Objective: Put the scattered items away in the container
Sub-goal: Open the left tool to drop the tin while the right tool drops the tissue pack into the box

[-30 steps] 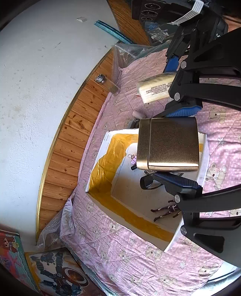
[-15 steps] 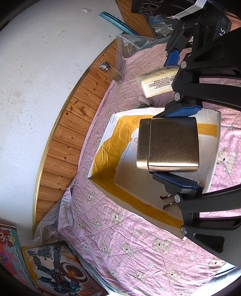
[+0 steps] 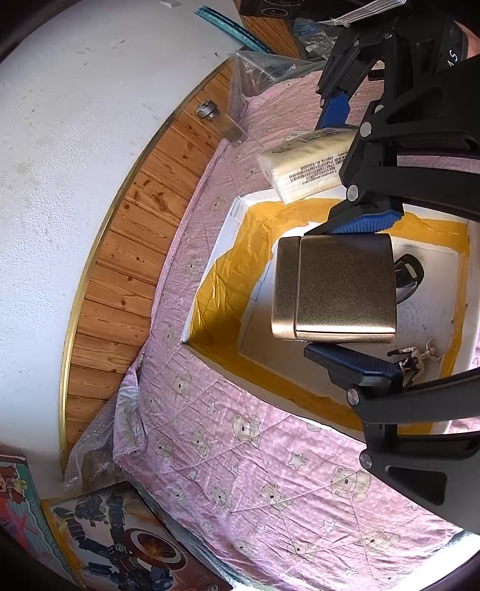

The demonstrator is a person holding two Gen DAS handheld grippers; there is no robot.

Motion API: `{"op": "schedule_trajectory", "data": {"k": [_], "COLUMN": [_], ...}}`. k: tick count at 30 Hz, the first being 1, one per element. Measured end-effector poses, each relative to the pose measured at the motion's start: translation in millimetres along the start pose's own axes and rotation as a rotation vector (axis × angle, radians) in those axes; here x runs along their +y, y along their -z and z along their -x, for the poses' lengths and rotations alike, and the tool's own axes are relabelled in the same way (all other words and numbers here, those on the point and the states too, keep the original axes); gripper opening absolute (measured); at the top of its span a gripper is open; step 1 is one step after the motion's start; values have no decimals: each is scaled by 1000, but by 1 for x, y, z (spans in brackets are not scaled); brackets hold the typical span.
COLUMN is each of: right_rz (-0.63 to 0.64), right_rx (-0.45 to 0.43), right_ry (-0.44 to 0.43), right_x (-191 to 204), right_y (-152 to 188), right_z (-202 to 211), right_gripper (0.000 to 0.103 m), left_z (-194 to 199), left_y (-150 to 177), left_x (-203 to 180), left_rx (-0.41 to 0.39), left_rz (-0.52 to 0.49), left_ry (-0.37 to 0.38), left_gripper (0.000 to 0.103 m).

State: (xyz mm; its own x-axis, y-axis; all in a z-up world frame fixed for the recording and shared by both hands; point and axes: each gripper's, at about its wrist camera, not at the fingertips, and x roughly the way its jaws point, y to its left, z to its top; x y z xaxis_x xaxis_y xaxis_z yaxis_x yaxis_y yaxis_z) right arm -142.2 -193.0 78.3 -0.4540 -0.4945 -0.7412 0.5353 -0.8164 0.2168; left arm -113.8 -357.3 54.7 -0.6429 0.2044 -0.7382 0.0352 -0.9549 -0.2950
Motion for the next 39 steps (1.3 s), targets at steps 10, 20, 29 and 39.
{"op": "schedule_trajectory", "data": {"k": [10,20,29,39], "right_rz": [7,58,95,83], "right_rx": [71,179,271,286], "right_ry": [22,56,89,106], "right_x": [-24,-39,-46,-49], "right_y": [-23,-49,-67,-79], "right_z": [-43,-94,-139,-161], "right_gripper": [55,55,55,58], "left_z": [-45,-81,-95,-99], "left_y": [-20,-25,-28,-32], "left_x": [12,25,41,45], "left_rx": [75,171,211,218], "left_rz": [3,20,68,87], "left_ry": [-34,-59,-72,-75], "left_gripper": [55,55,55,62]}}
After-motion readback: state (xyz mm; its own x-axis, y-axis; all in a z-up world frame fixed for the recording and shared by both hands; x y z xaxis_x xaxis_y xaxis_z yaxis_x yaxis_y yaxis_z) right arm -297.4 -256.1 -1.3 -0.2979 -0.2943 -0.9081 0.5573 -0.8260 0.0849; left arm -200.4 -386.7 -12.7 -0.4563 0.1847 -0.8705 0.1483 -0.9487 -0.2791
